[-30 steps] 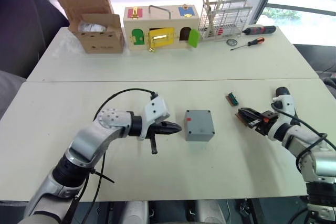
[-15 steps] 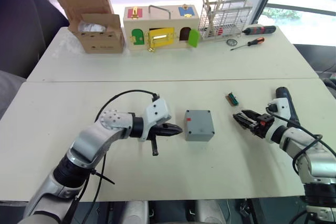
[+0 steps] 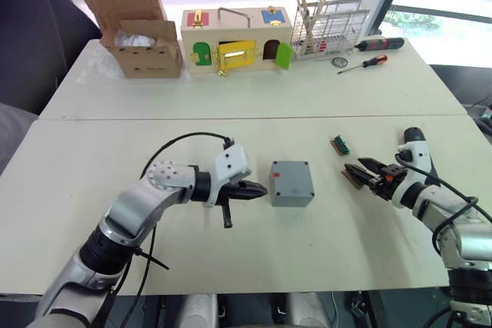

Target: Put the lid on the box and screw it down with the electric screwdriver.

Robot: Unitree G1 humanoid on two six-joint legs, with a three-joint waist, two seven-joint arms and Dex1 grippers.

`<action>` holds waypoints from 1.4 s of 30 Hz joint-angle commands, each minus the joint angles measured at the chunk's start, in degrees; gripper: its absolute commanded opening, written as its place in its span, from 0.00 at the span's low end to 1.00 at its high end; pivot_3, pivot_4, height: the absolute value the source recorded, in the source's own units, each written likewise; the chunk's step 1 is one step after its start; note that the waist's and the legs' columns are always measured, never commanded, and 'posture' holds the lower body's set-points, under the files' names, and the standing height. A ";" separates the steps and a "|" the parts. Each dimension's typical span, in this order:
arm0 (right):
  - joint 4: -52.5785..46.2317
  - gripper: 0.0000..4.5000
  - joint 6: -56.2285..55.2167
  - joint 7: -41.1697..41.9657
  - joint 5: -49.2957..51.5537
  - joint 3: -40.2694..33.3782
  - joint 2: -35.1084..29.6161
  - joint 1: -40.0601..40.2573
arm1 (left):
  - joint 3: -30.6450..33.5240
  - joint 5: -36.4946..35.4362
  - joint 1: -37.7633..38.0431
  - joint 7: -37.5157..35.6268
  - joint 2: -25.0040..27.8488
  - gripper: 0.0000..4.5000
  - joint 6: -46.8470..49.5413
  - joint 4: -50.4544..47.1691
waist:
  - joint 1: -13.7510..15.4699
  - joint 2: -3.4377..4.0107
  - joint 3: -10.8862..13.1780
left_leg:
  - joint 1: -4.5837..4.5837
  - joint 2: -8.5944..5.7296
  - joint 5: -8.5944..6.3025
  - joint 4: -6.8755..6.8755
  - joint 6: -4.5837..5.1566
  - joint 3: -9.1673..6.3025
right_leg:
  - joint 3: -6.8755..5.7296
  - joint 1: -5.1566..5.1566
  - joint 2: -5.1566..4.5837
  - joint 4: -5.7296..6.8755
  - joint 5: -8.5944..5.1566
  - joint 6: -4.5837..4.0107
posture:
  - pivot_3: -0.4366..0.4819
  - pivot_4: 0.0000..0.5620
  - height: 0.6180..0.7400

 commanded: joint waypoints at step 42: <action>-19.37 0.01 13.13 0.49 12.55 6.43 1.39 -6.17 | 7.19 -5.37 0.84 -0.39 4.62 0.00 3.02 -2.96 | 0.04 -0.01 0.01 | -0.02 0.00 -0.03 -0.03 0.05 -0.10 | 0.00 -0.03 -0.02 0.00 0.00 -0.01 | 0.48 0.27 0.90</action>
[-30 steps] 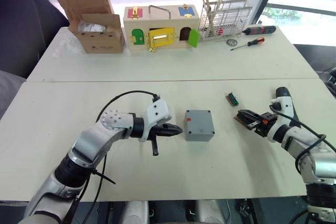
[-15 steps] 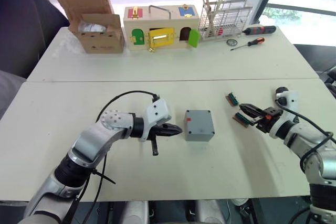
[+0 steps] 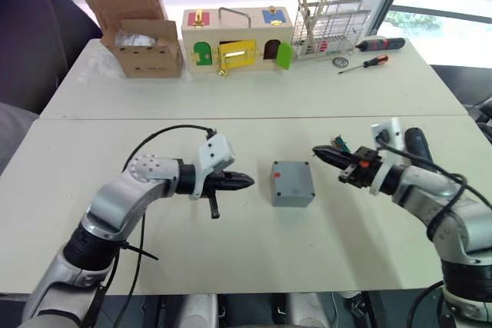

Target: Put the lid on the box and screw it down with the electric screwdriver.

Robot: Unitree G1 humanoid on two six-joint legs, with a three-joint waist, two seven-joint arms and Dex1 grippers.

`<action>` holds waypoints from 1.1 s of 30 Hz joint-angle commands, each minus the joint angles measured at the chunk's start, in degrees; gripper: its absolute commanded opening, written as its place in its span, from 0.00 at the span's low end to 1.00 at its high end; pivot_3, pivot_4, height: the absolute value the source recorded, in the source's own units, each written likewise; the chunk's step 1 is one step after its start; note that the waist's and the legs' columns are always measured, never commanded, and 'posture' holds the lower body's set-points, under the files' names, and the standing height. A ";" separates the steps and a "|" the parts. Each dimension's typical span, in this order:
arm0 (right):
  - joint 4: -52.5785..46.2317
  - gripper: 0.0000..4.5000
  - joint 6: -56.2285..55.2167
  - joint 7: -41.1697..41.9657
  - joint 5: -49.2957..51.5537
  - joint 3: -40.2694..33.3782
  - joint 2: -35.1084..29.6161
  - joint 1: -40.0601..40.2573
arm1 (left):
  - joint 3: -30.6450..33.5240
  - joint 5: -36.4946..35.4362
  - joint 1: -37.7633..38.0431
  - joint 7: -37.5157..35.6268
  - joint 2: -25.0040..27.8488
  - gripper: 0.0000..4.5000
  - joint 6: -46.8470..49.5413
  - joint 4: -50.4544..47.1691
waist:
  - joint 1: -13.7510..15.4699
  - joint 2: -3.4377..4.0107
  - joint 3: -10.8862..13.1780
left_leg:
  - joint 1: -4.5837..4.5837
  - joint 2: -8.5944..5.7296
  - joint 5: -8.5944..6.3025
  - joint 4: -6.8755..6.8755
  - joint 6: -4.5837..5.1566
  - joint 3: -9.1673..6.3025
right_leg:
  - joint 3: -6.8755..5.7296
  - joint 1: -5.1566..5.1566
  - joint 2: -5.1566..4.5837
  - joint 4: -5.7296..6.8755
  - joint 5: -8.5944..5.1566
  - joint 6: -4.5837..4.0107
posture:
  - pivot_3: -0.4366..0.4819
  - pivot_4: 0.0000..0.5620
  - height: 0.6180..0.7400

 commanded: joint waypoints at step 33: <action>0.94 0.01 -2.97 0.59 -3.04 1.13 -0.78 1.37 | -1.14 -0.19 -0.52 1.19 -0.07 0.00 -0.96 -1.67 | -0.05 0.00 0.00 | 0.01 0.00 0.01 0.00 -0.01 0.02 | 0.00 0.00 0.01 0.02 0.00 0.00 | 0.48 0.27 0.90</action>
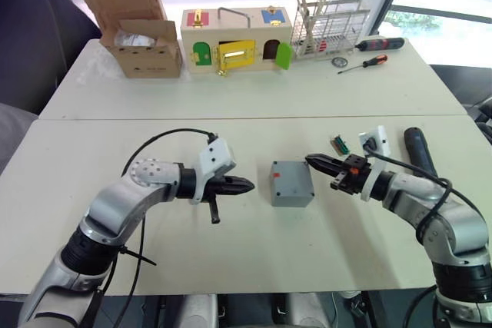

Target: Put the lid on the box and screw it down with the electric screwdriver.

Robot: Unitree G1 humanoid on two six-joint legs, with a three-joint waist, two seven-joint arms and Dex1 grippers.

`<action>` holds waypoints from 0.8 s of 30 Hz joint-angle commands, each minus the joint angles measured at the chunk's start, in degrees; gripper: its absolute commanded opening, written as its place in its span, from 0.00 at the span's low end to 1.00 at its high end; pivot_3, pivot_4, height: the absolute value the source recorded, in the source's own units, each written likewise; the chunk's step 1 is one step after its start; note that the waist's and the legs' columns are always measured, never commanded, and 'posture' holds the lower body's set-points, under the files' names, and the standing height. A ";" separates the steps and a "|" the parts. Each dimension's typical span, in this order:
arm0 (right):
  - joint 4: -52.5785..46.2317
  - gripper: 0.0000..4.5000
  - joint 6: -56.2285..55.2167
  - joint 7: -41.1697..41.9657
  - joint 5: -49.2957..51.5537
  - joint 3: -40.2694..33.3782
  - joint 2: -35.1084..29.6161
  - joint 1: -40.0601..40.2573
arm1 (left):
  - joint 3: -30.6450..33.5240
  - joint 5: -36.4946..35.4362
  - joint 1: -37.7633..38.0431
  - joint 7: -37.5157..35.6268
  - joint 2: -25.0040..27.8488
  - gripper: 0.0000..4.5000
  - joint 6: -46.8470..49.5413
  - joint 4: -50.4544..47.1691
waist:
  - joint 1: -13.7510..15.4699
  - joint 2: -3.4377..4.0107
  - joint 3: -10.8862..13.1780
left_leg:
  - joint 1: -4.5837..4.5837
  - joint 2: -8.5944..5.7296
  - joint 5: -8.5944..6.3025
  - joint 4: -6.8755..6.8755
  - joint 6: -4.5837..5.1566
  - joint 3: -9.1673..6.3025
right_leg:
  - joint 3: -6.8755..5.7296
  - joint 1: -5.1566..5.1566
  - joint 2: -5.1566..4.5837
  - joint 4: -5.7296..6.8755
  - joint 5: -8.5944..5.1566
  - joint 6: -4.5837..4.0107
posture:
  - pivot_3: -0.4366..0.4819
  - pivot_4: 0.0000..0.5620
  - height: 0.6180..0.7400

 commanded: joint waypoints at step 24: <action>16.16 1.00 15.45 10.92 4.39 -14.30 -28.76 -11.82 | -3.92 -1.83 -6.16 -6.84 -2.33 0.00 -4.84 -6.99 | 0.01 0.01 0.01 | -0.01 -0.01 -0.07 -0.01 0.12 0.03 | 0.01 0.02 -0.02 -0.14 0.00 -0.01 | 0.48 0.27 0.90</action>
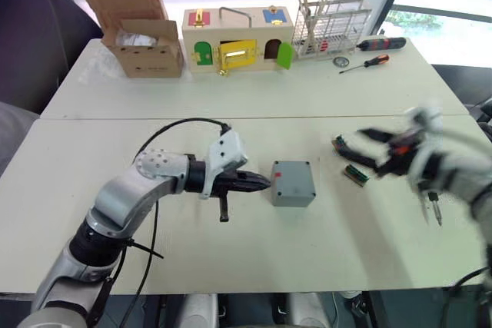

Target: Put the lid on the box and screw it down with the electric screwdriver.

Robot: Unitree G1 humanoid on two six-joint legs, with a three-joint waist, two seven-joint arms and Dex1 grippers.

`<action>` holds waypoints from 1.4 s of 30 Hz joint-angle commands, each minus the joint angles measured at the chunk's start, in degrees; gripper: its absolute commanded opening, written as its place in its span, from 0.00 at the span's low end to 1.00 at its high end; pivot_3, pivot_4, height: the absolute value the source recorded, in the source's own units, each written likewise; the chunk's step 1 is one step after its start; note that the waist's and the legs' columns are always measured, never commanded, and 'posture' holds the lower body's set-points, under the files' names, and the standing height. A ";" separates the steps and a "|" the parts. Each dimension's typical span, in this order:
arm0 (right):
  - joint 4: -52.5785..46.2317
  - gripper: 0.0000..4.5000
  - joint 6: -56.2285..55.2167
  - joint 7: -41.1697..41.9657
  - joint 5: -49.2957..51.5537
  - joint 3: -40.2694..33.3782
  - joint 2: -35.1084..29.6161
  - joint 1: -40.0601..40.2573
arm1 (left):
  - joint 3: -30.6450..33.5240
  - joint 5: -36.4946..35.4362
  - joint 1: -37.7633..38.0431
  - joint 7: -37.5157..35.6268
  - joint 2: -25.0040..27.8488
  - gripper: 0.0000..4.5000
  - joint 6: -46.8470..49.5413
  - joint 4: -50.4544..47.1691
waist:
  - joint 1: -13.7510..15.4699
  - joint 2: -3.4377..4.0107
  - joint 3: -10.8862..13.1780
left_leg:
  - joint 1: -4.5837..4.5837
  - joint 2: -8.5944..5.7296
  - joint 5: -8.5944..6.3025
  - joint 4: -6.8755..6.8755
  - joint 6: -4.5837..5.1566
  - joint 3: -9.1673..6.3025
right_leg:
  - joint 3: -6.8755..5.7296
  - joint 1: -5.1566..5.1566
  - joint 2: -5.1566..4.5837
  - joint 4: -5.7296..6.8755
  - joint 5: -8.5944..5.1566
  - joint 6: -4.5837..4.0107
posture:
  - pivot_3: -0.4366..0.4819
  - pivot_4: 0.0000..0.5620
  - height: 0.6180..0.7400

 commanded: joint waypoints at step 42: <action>87.50 0.42 -15.58 23.05 -53.17 42.13 7.70 -46.51 | -1.21 -1.93 10.88 16.99 2.47 0.00 10.72 -21.17 | -1.78 0.16 -0.01 | 0.06 0.01 0.14 -0.01 -0.26 0.15 | 0.07 -0.01 0.04 0.08 0.00 0.02 | 0.48 0.27 0.90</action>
